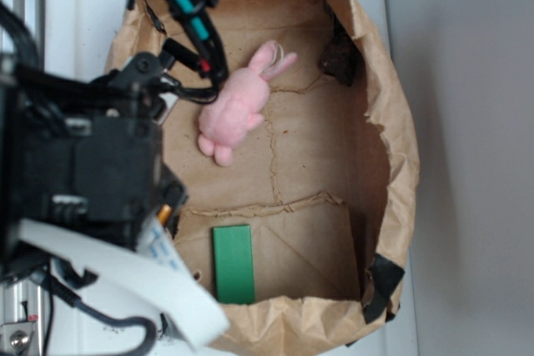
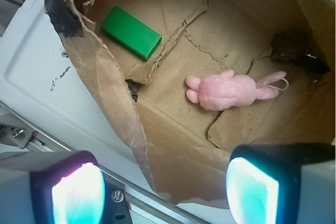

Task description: Grab the green block.

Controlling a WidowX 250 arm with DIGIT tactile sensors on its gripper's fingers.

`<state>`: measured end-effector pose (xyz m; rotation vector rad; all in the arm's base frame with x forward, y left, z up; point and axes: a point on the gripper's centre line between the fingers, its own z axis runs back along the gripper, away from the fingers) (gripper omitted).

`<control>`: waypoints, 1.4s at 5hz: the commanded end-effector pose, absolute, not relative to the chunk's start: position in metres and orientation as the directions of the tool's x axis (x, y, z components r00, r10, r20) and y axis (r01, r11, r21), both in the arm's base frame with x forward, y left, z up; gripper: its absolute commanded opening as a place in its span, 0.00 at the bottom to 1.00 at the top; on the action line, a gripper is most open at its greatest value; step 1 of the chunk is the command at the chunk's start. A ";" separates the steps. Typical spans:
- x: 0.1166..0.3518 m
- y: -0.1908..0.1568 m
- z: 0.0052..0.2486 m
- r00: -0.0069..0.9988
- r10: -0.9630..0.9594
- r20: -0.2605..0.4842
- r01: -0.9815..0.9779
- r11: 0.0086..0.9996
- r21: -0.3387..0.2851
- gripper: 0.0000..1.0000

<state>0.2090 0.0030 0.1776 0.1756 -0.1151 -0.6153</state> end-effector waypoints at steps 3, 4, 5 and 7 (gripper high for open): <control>0.291 0.031 0.183 0.679 -0.727 0.104 0.714 0.687 0.137 1.00; 0.305 0.036 0.172 0.646 -0.756 0.111 0.732 0.654 0.193 1.00; 0.308 0.036 0.153 0.613 -0.786 0.080 0.750 0.611 0.255 1.00; 0.293 0.017 0.105 0.405 -0.914 0.015 0.878 0.393 0.273 1.00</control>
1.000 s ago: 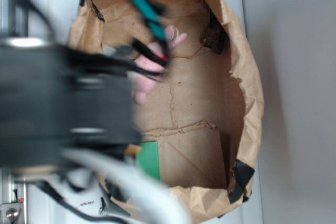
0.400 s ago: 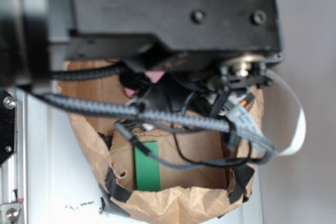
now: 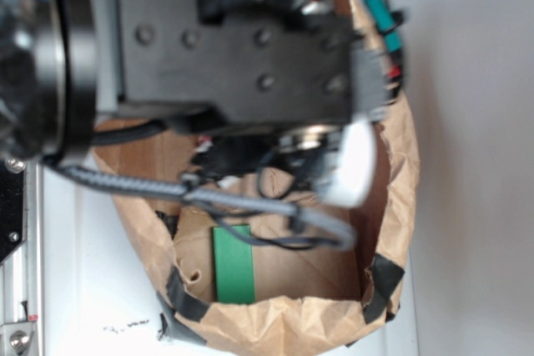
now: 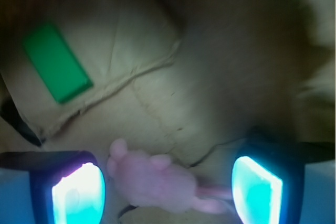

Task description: Grab the green block.

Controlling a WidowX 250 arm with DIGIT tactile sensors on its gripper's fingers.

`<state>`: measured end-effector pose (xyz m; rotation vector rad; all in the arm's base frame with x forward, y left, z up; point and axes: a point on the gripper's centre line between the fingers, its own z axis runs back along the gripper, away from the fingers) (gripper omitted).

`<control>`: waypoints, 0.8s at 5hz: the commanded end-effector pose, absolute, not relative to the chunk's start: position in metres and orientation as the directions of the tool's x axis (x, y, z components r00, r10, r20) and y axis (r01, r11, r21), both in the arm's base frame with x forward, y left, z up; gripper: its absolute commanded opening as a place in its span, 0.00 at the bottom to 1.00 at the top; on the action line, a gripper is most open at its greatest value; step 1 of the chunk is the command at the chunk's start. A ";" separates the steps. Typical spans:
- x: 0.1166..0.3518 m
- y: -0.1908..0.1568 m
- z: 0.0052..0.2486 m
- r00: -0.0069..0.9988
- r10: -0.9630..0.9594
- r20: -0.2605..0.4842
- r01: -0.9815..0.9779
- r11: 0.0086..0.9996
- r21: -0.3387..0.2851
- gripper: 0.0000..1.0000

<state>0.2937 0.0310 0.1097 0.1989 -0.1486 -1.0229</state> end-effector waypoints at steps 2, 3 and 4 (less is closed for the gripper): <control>0.286 0.000 0.095 0.216 -0.976 0.000 0.960 0.212 0.184 1.00; 0.286 0.000 0.095 0.216 -0.976 0.000 0.960 0.212 0.184 1.00; 0.286 0.000 0.095 0.216 -0.976 0.000 0.960 0.212 0.184 1.00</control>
